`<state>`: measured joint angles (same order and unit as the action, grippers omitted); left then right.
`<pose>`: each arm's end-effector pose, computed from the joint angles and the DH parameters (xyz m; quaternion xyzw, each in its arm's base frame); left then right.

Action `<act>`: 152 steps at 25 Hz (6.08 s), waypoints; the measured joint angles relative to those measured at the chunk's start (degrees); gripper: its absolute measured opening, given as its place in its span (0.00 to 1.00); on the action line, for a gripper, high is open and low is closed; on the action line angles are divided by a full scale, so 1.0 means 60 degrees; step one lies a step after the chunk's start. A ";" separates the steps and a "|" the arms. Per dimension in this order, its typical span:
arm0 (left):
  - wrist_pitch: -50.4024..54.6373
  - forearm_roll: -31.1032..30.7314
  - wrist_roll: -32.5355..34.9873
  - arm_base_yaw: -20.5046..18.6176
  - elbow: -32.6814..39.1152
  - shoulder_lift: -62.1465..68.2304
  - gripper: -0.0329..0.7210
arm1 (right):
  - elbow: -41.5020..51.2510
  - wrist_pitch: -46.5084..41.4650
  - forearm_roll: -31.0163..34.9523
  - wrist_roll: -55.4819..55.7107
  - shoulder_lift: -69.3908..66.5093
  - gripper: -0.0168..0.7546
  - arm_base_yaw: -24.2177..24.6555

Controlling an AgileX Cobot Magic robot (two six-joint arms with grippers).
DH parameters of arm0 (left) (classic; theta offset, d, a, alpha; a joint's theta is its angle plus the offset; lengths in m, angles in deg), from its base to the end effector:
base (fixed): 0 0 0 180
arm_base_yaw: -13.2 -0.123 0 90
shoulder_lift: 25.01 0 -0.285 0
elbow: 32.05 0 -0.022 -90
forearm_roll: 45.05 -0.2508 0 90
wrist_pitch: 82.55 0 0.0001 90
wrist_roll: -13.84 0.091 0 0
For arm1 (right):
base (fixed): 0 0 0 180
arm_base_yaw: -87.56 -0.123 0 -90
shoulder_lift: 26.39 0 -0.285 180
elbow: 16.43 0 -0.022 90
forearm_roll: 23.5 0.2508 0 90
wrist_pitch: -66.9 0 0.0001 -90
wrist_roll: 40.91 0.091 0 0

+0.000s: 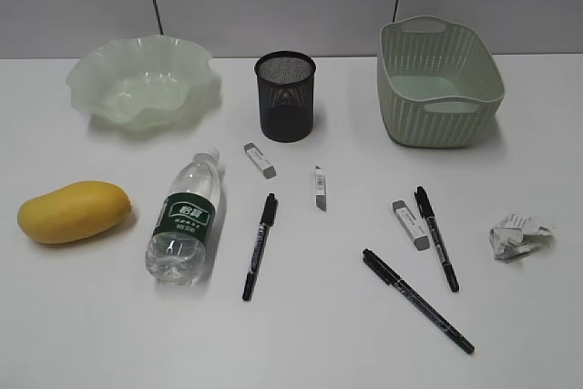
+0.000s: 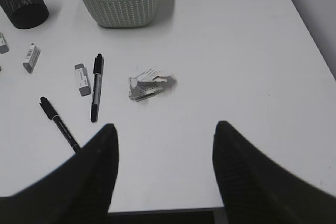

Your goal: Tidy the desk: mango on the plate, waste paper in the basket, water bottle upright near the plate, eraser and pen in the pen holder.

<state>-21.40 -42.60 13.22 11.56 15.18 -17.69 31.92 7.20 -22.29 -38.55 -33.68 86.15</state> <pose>-0.0091 -0.0037 0.2832 -0.0155 0.8463 -0.0166 0.5322 -0.0059 0.0015 0.2799 0.0066 0.8449 0.0281 0.5341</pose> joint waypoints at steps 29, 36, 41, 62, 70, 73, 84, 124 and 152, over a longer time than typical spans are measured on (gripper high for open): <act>0.0000 0.0000 0.0000 0.0000 0.0000 0.0000 0.60 | 0.0000 0.0000 0.0000 0.0000 0.0000 0.62 0.0000; 0.0000 -0.0017 0.0000 0.0000 0.0000 0.0000 0.59 | 0.0000 0.0000 0.0000 0.0000 0.0000 0.62 0.0000; -0.0011 -0.0236 0.0175 0.0000 -0.0096 0.0752 0.59 | 0.0000 -0.0008 0.0003 0.0000 0.0000 0.62 0.0000; 0.0329 0.2621 0.8372 0.0155 -0.3583 0.9884 0.80 | 0.0000 -0.0001 0.0011 0.0000 0.0000 0.62 0.0000; -0.0250 0.2640 1.0310 0.1060 -0.4875 1.2919 0.80 | 0.0000 -0.0001 0.0011 0.0000 0.0000 0.62 0.0000; -0.0911 0.2495 1.0992 0.1443 -0.5050 1.3842 0.80 | 0.0000 -0.0001 0.0011 0.0000 0.0000 0.62 0.0000; -0.0766 0.1799 1.1195 0.1526 -0.6462 1.6593 0.82 | 0.0000 -0.0001 0.0022 0.0000 0.0000 0.62 0.0000; -0.1379 0.0464 0.9997 0.1544 -0.7120 1.8969 0.83 | 0.0000 -0.0001 0.0022 0.0000 0.0000 0.62 0.0000; -0.4407 0.1063 0.3824 0.1438 -0.9115 1.6592 0.82 | 0.0000 -0.0001 0.0022 0.0000 0.0000 0.62 0.0000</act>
<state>-47.84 -36.23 36.17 20.19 -39.50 81.87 31.92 7.20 -22.16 -38.55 -33.68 86.15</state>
